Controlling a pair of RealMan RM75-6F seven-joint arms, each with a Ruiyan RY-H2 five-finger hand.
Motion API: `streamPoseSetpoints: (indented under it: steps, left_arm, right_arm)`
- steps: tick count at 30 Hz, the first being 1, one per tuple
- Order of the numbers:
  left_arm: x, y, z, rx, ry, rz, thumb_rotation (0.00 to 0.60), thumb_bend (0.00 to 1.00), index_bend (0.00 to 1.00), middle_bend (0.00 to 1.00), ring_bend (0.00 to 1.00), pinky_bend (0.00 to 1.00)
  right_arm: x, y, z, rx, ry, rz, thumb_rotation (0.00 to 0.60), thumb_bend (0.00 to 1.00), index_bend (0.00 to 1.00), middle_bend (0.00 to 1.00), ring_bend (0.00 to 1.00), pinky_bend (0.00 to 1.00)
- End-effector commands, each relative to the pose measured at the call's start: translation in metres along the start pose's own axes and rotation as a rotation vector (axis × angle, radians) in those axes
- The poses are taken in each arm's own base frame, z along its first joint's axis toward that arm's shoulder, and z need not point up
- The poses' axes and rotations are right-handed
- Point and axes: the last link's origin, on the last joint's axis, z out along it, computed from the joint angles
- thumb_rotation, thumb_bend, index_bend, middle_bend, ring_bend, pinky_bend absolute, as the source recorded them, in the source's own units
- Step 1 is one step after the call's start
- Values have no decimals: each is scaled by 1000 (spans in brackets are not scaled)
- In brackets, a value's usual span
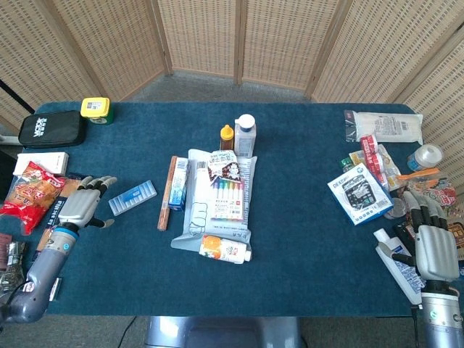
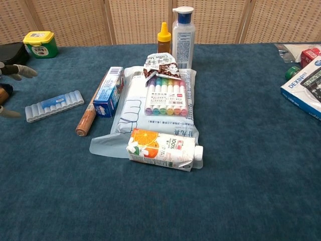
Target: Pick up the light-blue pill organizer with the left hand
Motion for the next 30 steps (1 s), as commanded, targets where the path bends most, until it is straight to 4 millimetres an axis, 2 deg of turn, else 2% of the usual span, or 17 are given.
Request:
streamPoseSetpoints:
  steps: [1,5,14,18,21,30]
  left_arm:
    - [-3,8,11,13,-1,-9,600,230,101,98,177,0]
    - [-7,12,20,34,-13,-43,600,231,113,113,221,0]
    - [-14,15,34,66,-49,-92,600,231,120,125,253,12]
    - [-19,17,40,80,-68,-122,600,235,122,139,282,43]
    - [-21,20,44,84,-79,-148,600,244,136,168,334,101]
    - [-21,22,48,93,-62,-176,600,363,321,341,599,386]
  right_arm:
    - [0,1,-1,-4,0,1,600,0,0,0,0,0]
    - [0,2,-1,-9,-2,4,600,0,0,0,0,0]
    - [0,5,-3,-23,-4,11,600,0,0,0,0,0]
    - [1,6,-4,-27,-3,13,600,0,0,0,0,0]
    - [1,7,-4,-31,-3,13,600,0,0,0,0,0]
    - [3,11,-6,-38,1,24,600,0,0,0,0,0]
